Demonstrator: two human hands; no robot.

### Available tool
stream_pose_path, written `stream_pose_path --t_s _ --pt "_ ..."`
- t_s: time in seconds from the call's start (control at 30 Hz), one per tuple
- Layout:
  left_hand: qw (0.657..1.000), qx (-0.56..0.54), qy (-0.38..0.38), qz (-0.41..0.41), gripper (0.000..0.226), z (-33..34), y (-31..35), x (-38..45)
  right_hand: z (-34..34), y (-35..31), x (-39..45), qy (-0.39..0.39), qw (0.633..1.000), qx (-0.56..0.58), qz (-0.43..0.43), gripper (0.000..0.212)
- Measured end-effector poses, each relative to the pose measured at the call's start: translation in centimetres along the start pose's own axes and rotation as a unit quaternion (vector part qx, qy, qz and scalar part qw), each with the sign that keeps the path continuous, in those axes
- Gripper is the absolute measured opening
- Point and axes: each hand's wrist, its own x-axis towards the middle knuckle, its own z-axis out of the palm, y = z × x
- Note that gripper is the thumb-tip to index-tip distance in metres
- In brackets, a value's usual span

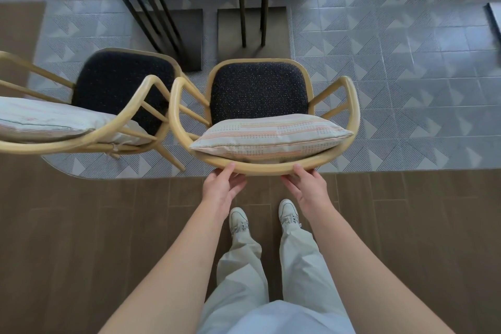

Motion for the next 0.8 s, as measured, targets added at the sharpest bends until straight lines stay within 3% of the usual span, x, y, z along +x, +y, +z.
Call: stream_pose_path --t_s 0.2,0.53,0.8 --pt "1.000 -0.023 0.004 -0.004 0.028 0.4 0.0 -0.3 -0.2 -0.4 0.3 0.008 1.000 0.000 0.007 0.009" --pt "1.000 -0.012 0.013 -0.009 0.020 1.1 0.3 -0.9 0.1 -1.4 0.2 0.017 1.000 -0.016 0.000 0.023" --pt "1.000 0.002 0.018 -0.006 0.026 1.4 0.3 -1.0 0.1 -1.6 -0.1 0.017 1.000 -0.025 0.006 0.020"
